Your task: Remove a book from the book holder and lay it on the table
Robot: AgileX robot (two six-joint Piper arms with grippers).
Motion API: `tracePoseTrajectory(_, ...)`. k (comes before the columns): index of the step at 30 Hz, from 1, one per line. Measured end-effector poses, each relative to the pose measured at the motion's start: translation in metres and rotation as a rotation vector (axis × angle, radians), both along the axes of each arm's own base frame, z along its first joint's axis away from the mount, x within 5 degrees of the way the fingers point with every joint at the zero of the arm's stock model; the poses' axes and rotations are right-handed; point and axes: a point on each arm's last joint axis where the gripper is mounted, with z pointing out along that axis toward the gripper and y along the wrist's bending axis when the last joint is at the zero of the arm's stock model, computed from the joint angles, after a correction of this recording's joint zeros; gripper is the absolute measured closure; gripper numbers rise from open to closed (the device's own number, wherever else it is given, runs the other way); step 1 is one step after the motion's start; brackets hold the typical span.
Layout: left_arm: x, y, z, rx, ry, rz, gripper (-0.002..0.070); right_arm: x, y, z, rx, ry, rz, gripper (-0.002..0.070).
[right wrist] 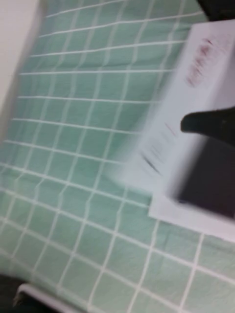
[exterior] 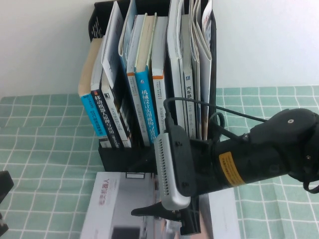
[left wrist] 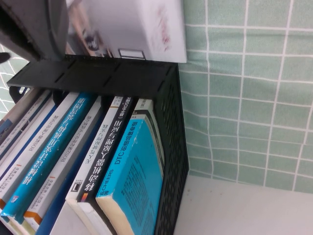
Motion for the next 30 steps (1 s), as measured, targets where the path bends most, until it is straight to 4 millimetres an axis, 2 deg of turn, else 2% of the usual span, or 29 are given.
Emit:
tracePoseTrajectory(5,0.0,0.0,0.0,-0.002,0.001,0.001,0.0678,-0.008,-0.004,0.018,0.041,-0.024,0.034,0.0128)
tracePoseTrajectory(7,0.0,0.0,0.0,-0.002,0.001,0.001,0.0678,-0.009,-0.004,0.03,0.061,-0.069,0.043,0.0157)
tracePoseTrajectory(9,0.0,0.0,0.0,-0.002,0.001,0.001,0.0678,-0.006,-0.004,0.048,0.089,-0.159,0.045,0.0239)
tracePoseTrajectory(11,0.0,0.0,0.0,-0.002,0.001,0.001,0.0678,0.001,-0.004,0.077,0.13,-0.291,-0.002,0.0365)
tracePoseTrajectory(13,0.0,0.0,0.0,-0.002,0.001,0.001,0.0678,0.011,-0.01,0.116,0.175,-0.447,-0.136,0.0528)
tracePoseTrajectory(15,0.0,0.0,0.0,-0.002,0.001,0.001,0.0678,0.022,-0.024,0.153,0.208,-0.593,-0.335,0.0608)
tracePoseTrajectory(18,0.0,0.0,0.0,-0.002,0.001,0.001,0.0678,0.029,-0.055,0.196,0.22,-0.775,-0.649,0.0659)
tracePoseTrajectory(20,0.0,0.0,0.0,-0.002,0.001,0.001,0.0678,0.029,-0.08,0.212,0.15,-0.857,-0.848,0.0668)
tracePoseTrajectory(23,0.0,0.0,0.0,-0.002,0.001,0.001,0.0678,0.029,-0.125,0.211,-0.19,-0.769,-1.146,0.0675)
tracePoseTrajectory(25,0.0,0.0,0.0,-0.002,0.001,0.001,0.0678,0.025,-0.153,0.194,-0.465,-0.541,-1.251,0.0676)
tracePoseTrajectory(27,0.0,0.0,0.0,-0.003,0.001,0.001,0.0678,0.017,-0.171,0.176,-0.631,-0.296,-1.277,0.0676)
tracePoseTrajectory(30,0.0,0.0,0.0,-0.003,0.001,0.001,0.0678,-0.002,-0.179,0.163,-0.646,-0.008,-1.179,0.0677)
